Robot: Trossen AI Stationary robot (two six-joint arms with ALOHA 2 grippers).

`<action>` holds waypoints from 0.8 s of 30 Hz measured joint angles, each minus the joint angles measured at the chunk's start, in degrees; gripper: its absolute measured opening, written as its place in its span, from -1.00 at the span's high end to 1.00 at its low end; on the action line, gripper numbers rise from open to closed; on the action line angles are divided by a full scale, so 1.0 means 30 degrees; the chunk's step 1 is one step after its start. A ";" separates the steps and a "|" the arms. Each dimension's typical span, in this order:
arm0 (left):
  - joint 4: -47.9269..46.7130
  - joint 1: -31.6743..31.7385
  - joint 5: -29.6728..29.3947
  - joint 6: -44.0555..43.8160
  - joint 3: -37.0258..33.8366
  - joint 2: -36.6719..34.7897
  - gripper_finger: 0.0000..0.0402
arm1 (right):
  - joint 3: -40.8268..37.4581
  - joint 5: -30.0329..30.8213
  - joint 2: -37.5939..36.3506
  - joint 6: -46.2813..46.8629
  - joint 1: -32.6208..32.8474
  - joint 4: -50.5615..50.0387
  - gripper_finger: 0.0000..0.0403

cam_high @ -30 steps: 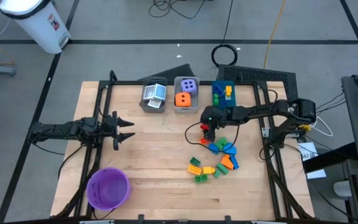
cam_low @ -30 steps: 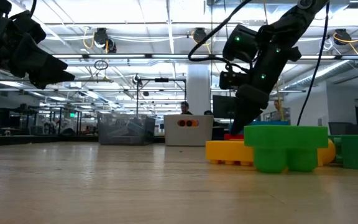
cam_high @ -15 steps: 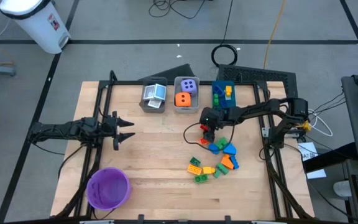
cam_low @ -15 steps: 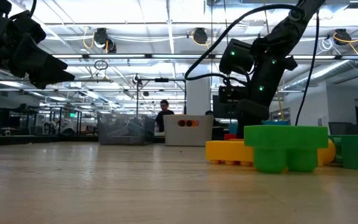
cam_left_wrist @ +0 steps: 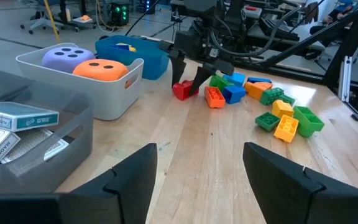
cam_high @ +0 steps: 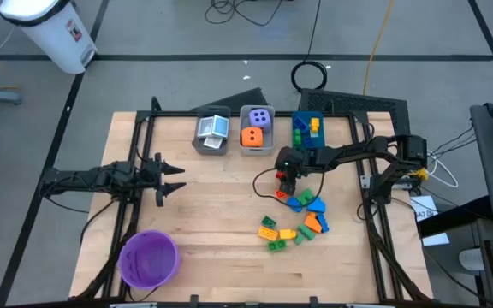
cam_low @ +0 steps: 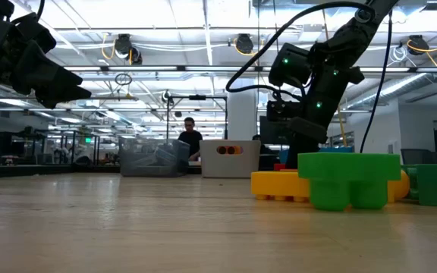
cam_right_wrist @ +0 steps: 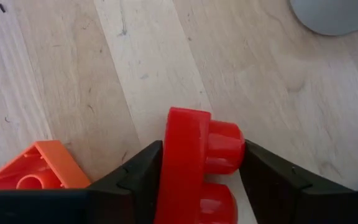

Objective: Pick & Place Toys
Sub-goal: Put the red game piece into the blue bin

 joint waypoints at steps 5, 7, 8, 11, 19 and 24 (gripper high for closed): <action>0.0000 -0.0004 -0.0007 0.0000 0.0000 0.0000 -0.23 | 0.0000 -0.0018 0.0000 -0.0005 0.0015 0.0015 0.14; -0.0003 0.0000 -0.0003 0.0000 0.0000 0.0000 -0.23 | 0.0000 -0.0027 -0.0075 -0.0005 0.0015 -0.0018 0.12; -0.0007 -0.0007 -0.0007 0.0000 0.0000 0.0000 -0.22 | 0.0000 -0.0040 -0.0177 -0.0007 0.0015 -0.0094 0.12; -0.0003 -0.0003 -0.0001 0.0000 0.0000 0.0000 -0.22 | 0.0000 -0.0040 -0.0663 -0.0037 0.0015 -0.0016 0.13; -0.0003 0.0000 -0.0003 0.0000 0.0000 0.0000 -0.23 | 0.0007 0.0025 -0.3654 -0.0169 -0.0035 0.0042 0.13; -0.0004 -0.0001 -0.0004 0.0000 0.0000 0.0001 -0.23 | 0.0015 0.0149 -0.5624 -0.0508 -0.0545 -0.0172 0.14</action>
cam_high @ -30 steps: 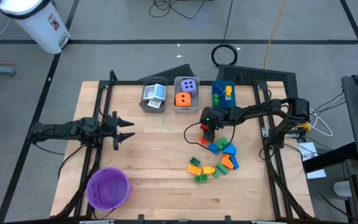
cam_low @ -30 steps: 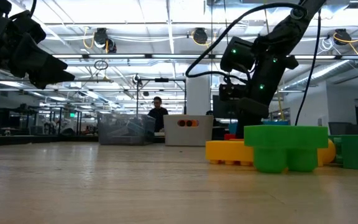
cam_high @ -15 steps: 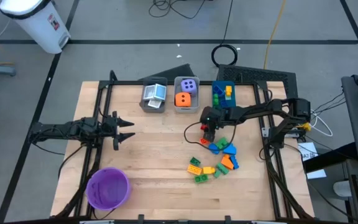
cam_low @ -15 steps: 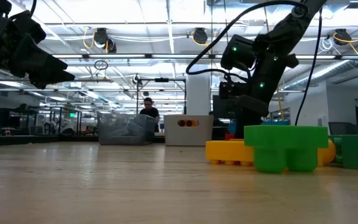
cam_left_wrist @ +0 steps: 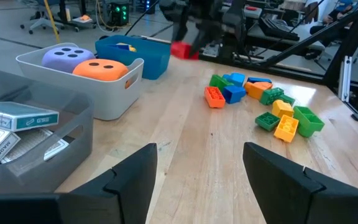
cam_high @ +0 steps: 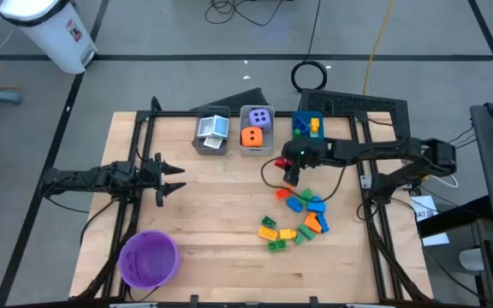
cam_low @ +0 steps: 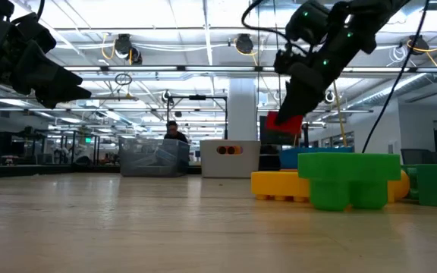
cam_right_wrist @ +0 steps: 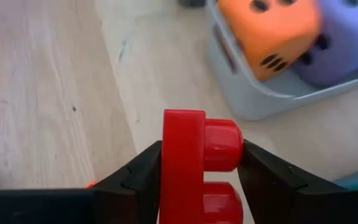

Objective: Pick & Place Toys
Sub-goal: Put the red game piece into the blue bin

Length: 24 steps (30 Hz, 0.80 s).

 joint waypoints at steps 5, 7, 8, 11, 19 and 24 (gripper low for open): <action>0.0004 0.0001 -0.0003 0.0000 0.0000 0.0002 -0.22 | 0.0000 0.0088 -0.1457 -0.0006 -0.1043 -0.0556 0.14; -0.0003 -0.0006 0.0003 0.0000 0.0000 -0.0001 -0.23 | 0.0008 0.0888 -0.1868 0.0168 -0.1542 -0.0742 0.14; 0.0004 -0.0003 -0.0003 0.0000 0.0000 -0.0001 -0.22 | 0.0015 0.1327 -0.2052 0.0295 -0.1837 -0.1045 0.14; 0.0002 0.0001 -0.0001 0.0000 0.0000 0.0001 -0.22 | 0.0015 0.1929 -0.2419 0.0608 -0.2879 -0.1819 0.14; -0.0003 -0.0001 0.0004 0.0000 0.0000 -0.0001 -0.22 | 0.0015 0.1943 -0.2214 0.1063 -0.6016 -0.3009 0.13; -0.0001 -0.0003 -0.0003 0.0000 0.0000 0.0003 -0.23 | 0.0022 0.1910 -0.1607 0.1048 -0.7532 -0.3001 0.13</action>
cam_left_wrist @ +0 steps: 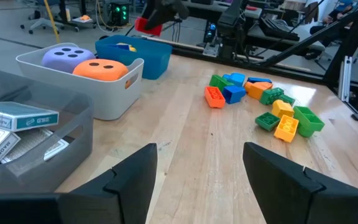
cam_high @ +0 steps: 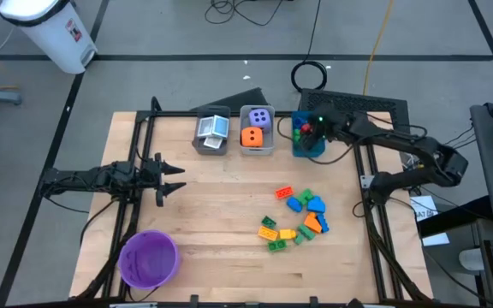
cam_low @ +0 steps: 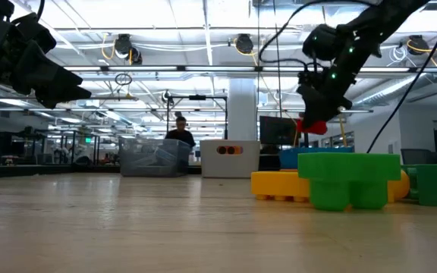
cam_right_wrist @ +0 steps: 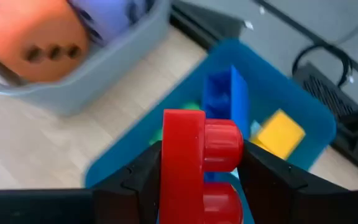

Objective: Pick & Place Toys
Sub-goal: Put the red game piece into the blue bin

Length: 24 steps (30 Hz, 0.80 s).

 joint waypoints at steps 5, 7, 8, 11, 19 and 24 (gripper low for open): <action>-0.0002 0.0000 0.0000 0.0000 0.0000 -0.0003 -0.22 | -0.0007 -0.0044 0.1083 -0.0022 -0.0598 -0.0103 0.13; -0.0001 0.0004 0.0000 0.0000 0.0000 -0.0003 -0.23 | -0.0015 -0.0044 0.1601 -0.0036 -0.0588 -0.0109 0.13; -0.0002 0.0002 0.0000 0.0000 0.0000 -0.0003 -0.22 | -0.0009 -0.0040 0.1873 -0.0038 -0.0585 -0.0061 0.13; -0.0002 0.0004 0.0004 0.0000 0.0000 -0.0003 -0.22 | -0.0015 -0.0041 0.2711 -0.0043 -0.0578 0.0041 0.13; -0.0002 0.0004 0.0000 0.0000 0.0000 0.0001 -0.22 | -0.0015 -0.0030 0.4393 0.0303 -0.0578 0.0793 0.12; 0.0005 0.0004 0.0000 0.0000 0.0000 -0.0003 -0.23 | -0.0015 -0.0029 0.4876 0.0299 -0.0578 0.1111 0.13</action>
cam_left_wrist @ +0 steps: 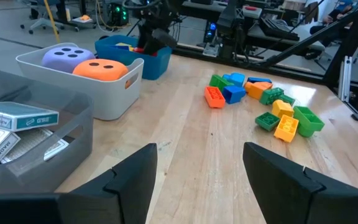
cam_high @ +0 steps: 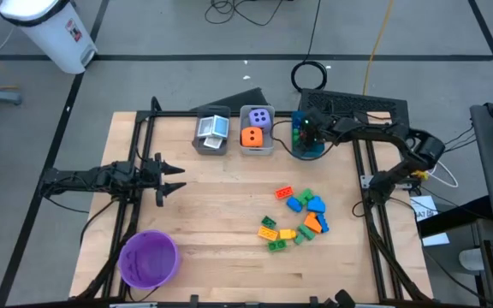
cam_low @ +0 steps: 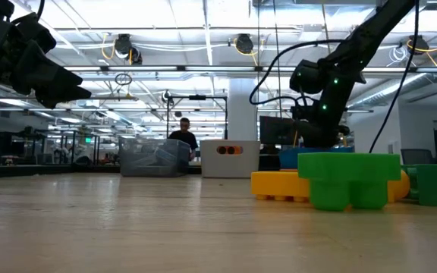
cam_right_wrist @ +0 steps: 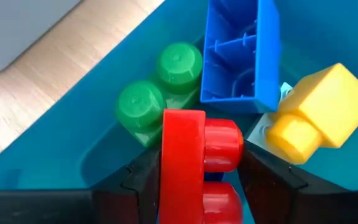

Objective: Pick & Place Toys
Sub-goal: Put the red game piece into the blue bin, then put the light blue game piece into the blue bin

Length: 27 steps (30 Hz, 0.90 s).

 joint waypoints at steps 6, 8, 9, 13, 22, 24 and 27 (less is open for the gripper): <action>-0.0007 -0.0003 0.0005 0.0000 0.0000 0.0000 -0.23 | 0.0000 -0.0008 -0.0028 0.0252 0.0007 0.0095 0.10; -0.0007 -0.0006 0.0000 0.0000 0.0000 0.0000 -0.22 | 0.0000 -0.0036 -0.0028 0.0284 0.0007 0.0075 0.10; -0.0001 0.0000 0.0001 0.0000 0.0000 0.0000 -0.22 | 0.0000 -0.0050 -0.0028 0.0291 0.0007 0.0055 0.10; -0.0007 -0.0007 0.0007 -0.0004 0.0000 0.0000 -0.23 | 0.0000 -0.0058 -0.0028 0.0984 0.0015 0.0045 0.04; -0.0007 -0.0003 0.0004 0.0000 0.0000 0.0000 -0.22 | 0.0000 -0.0058 -0.0038 0.0610 0.0015 -0.0003 -0.25; -0.0001 -0.0006 0.0007 0.0000 0.0000 0.0000 -0.23 | 0.0000 -0.0058 -0.0176 0.0563 0.0015 -0.0113 -0.30; -0.0007 0.0000 0.0004 -0.0004 0.0000 0.0000 -0.23 | 0.0000 -0.0064 -0.0727 0.0222 0.0057 -0.0127 -0.36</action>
